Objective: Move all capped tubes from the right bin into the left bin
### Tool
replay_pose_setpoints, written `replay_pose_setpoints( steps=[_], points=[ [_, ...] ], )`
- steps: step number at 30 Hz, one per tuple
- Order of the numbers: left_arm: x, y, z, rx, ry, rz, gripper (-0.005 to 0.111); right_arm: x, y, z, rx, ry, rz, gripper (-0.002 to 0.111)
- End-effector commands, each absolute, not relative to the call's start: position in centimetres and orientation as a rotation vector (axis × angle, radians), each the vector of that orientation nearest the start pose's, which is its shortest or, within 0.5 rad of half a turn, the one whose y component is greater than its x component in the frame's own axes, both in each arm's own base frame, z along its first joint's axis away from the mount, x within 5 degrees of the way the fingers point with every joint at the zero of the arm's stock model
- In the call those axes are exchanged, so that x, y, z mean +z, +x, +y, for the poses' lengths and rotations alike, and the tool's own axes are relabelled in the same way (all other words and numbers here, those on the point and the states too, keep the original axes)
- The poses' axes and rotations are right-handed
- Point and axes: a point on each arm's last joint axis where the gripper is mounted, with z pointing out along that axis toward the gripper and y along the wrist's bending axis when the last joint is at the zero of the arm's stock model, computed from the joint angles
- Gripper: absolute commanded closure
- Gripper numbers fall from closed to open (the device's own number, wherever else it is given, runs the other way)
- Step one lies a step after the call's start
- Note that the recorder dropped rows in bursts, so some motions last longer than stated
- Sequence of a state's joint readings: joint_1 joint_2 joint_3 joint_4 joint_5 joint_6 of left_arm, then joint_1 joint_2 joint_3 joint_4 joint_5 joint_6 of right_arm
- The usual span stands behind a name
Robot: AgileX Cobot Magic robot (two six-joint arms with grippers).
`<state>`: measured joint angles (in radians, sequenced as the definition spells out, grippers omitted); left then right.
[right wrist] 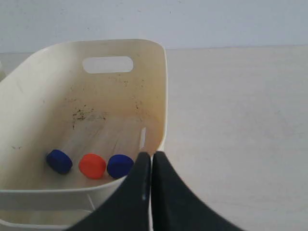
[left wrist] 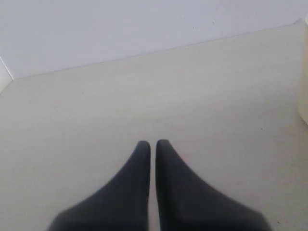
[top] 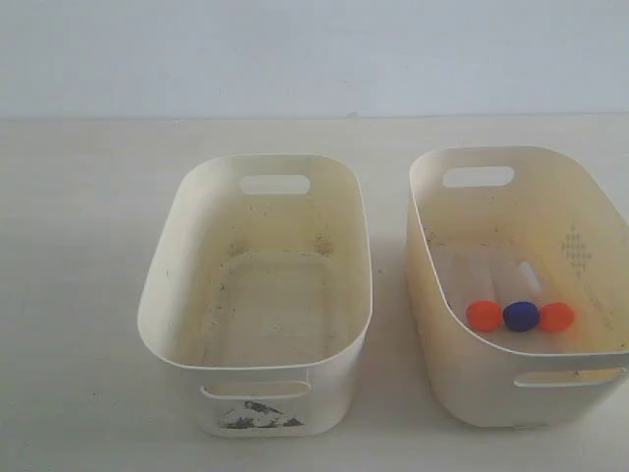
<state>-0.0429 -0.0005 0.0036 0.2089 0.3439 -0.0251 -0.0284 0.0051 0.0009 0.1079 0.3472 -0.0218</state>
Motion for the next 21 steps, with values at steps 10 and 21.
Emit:
replay_pose_setpoints(
  steps=[10,21],
  points=[
    [18.32,5.37,0.38,0.144,0.137,1.813,0.102,18.22,5.35,0.15,0.062,0.07,1.826,0.108],
    [18.32,5.37,0.38,0.144,0.137,1.813,0.102,18.31,5.37,0.14,0.061,0.07,1.816,0.108]
  ],
)
